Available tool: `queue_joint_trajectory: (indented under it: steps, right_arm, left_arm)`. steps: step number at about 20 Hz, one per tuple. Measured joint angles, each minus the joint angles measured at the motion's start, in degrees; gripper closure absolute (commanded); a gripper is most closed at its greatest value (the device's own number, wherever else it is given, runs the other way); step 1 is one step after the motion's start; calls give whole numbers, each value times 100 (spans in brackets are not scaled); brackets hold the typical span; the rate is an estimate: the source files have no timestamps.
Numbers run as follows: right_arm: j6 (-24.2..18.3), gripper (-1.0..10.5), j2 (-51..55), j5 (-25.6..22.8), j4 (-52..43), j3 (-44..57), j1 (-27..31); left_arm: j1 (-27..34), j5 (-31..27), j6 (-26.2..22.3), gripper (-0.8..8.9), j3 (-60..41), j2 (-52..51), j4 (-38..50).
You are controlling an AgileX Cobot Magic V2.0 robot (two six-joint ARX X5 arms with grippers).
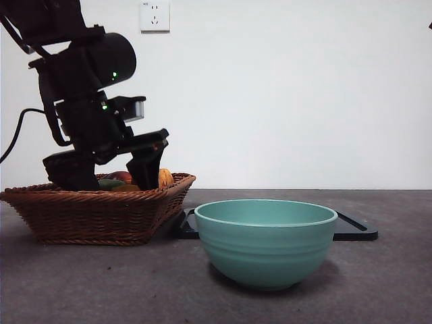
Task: Pick up the wifruite, put it on the bowl, pick up the plate, put it on desk
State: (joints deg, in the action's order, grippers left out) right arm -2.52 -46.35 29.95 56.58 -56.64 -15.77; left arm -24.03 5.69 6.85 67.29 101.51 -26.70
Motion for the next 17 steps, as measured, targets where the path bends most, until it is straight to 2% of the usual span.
queue_joint_trajectory:
  steps: [2,8,13,17]
  right_arm:
    - [0,539,0,0,0,0,2]
    - [0,539,2,0,0,0,0]
    - [0,539,2,0,0,0,0]
    - [0,539,2,0,-2,0,0]
  left_arm:
    - [0,2,9,577,0,24,52]
    - [-2,2,11,604,4,-66,-63]
    - [-168,17,35,604,7,-1541,-662]
    - [-1025,448,142,599,22,-2527,-820]
